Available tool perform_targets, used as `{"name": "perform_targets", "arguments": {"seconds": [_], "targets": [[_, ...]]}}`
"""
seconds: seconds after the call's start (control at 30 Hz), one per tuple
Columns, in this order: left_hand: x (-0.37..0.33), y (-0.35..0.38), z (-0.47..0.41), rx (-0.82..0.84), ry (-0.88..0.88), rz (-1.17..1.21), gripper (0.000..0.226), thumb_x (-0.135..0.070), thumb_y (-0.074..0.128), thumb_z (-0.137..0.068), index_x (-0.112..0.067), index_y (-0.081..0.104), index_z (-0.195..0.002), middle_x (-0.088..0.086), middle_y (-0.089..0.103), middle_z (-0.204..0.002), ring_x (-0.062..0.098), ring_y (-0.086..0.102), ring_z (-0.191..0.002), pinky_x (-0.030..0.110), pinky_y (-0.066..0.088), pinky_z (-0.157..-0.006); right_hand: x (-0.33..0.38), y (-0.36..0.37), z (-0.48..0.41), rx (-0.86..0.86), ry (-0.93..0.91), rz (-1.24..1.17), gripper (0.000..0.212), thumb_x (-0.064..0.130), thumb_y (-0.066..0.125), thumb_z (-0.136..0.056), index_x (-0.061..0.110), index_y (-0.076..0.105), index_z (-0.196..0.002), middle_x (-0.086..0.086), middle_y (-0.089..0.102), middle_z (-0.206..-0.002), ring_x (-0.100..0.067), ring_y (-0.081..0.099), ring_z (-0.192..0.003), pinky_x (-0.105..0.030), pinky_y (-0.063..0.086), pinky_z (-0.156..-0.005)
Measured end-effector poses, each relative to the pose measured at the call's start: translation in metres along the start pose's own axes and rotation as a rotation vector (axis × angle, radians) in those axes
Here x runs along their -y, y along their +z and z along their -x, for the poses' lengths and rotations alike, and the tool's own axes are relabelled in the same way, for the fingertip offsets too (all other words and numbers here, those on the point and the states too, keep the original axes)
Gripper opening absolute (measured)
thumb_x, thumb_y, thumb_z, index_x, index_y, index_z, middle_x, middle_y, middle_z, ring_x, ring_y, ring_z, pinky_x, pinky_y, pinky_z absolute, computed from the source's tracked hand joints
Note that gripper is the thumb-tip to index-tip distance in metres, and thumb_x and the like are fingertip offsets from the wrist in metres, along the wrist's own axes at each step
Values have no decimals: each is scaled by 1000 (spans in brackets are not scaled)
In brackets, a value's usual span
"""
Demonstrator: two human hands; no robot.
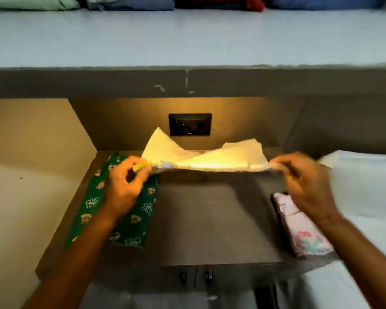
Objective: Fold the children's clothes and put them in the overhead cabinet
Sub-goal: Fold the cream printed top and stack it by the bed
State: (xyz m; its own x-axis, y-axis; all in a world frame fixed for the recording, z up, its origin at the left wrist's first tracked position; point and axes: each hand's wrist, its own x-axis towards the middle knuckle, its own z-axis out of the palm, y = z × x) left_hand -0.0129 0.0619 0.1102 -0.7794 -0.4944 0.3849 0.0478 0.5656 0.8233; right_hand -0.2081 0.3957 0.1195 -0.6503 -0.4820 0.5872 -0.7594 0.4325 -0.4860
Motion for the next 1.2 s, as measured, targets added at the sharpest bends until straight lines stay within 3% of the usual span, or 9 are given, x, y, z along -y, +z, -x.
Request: {"name": "perform_targets", "arguments": {"seconds": [0.13, 0.27, 0.4, 0.5, 0.6, 0.7, 0.93, 1.07, 1.2], "targets": [[63, 17, 57, 284, -121, -317, 19, -35, 62, -89, -19, 69, -94, 1, 65, -95, 20, 59, -94, 44, 50, -83, -15, 42, 98, 304, 156, 64, 11, 25, 61, -92, 20, 70, -95, 0, 70, -94, -19, 64, -85, -32, 53, -76], [93, 18, 76, 608, -180, -575, 58, -69, 34, -75, -28, 71, -94, -8, 62, -116, 12, 47, -113, 45, 41, -98, -19, 56, 126, 517, 279, 30, 16, 33, 61, -92, 30, 72, -103, 9, 72, -102, -13, 64, -94, -16, 43, -77], [96, 36, 49, 492, -74, -607, 56, -66, 32, -85, -33, 63, -117, -3, 52, -138, 20, 41, -131, 50, 34, -105, -25, 74, 93, 480, 304, 31, 42, 55, 41, -93, 35, 58, -126, 9, 63, -124, -13, 56, -112, -26, 44, -89], [109, 68, 20, 524, -67, -747, 65, -64, 25, -93, -31, 29, -149, -1, 17, -162, 22, 8, -150, 52, 11, -118, -37, 111, 55, 575, 258, 126, 57, 55, 34, -97, 27, 36, -147, 0, 34, -155, -22, 30, -142, -39, 28, -112], [137, 81, 9, 616, -96, -936, 69, -66, 11, -94, -32, 6, -154, 1, -2, -164, 25, -9, -150, 52, -3, -120, -64, 142, 41, 771, 227, 364, 63, 53, 23, -100, 24, 9, -154, -1, 1, -163, -23, 0, -150, -42, 5, -121], [158, 76, 10, 557, -108, -988, 71, -71, 0, -91, -36, 0, -153, -2, -4, -164, 25, -9, -150, 53, -6, -119, -91, 149, 44, 803, 191, 448, 63, 53, 14, -100, 23, -1, -154, -1, -4, -163, -22, -5, -150, -42, -2, -121], [141, 65, 15, 541, -16, -869, 70, -67, 16, -92, -32, 18, -152, -2, 6, -162, 26, -1, -150, 55, -1, -118, -74, 134, 48, 740, 134, 372, 65, 56, 19, -99, 23, 7, -154, 1, 3, -162, -22, -1, -150, -41, -2, -120], [121, 26, 57, 582, 210, -696, 46, -63, 50, -82, -33, 65, -113, -7, 61, -125, 19, 48, -121, 50, 43, -94, -42, 85, 111, 597, 32, 118, 47, 54, 38, -97, 31, 44, -137, 4, 47, -143, -17, 41, -133, -39, 38, -108], [114, 3, 95, 711, 183, -690, 39, -63, 59, -76, -37, 70, -103, -15, 63, -109, 9, 50, -106, 35, 42, -80, -31, 52, 173, 652, -21, 202, 47, 59, 51, -89, 33, 52, -128, 9, 52, -128, -11, 47, -118, -32, 47, -90]]}}
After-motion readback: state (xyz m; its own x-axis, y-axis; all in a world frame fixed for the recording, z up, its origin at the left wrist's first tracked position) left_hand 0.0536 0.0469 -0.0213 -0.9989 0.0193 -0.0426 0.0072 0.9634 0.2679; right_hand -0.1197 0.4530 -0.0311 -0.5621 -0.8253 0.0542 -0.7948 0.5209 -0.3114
